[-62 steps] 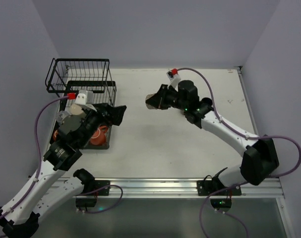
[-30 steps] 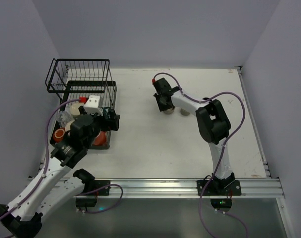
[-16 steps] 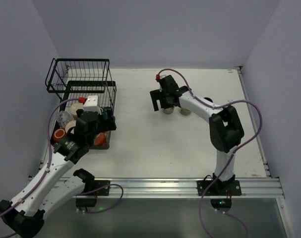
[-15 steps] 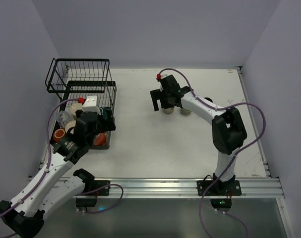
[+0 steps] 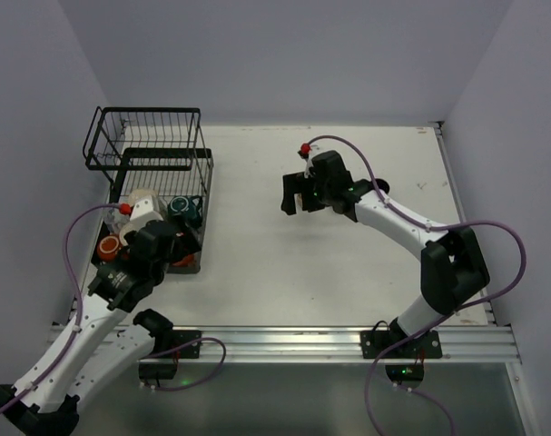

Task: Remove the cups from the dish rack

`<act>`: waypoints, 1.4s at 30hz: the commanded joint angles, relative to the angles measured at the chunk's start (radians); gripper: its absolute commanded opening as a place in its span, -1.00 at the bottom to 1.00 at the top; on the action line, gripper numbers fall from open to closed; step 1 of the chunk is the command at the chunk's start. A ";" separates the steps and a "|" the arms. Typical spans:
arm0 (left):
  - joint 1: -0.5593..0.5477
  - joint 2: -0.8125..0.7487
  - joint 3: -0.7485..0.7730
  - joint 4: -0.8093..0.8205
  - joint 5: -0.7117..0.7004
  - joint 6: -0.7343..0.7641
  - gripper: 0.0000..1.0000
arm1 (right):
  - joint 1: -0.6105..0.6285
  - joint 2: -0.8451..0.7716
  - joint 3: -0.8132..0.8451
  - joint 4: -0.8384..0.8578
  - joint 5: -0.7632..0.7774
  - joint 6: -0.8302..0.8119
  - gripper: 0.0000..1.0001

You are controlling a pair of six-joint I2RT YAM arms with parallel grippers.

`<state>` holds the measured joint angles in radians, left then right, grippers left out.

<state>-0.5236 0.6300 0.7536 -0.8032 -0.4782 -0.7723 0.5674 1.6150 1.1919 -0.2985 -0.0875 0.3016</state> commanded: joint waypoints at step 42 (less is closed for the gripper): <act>-0.004 0.252 -0.244 0.321 -0.330 -0.067 0.75 | 0.003 -0.047 -0.023 0.102 -0.135 0.034 0.93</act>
<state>-0.5247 0.8757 0.5102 -0.5587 -0.7547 -0.8448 0.5674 1.5917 1.1690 -0.2386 -0.1967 0.3252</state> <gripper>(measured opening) 0.893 0.971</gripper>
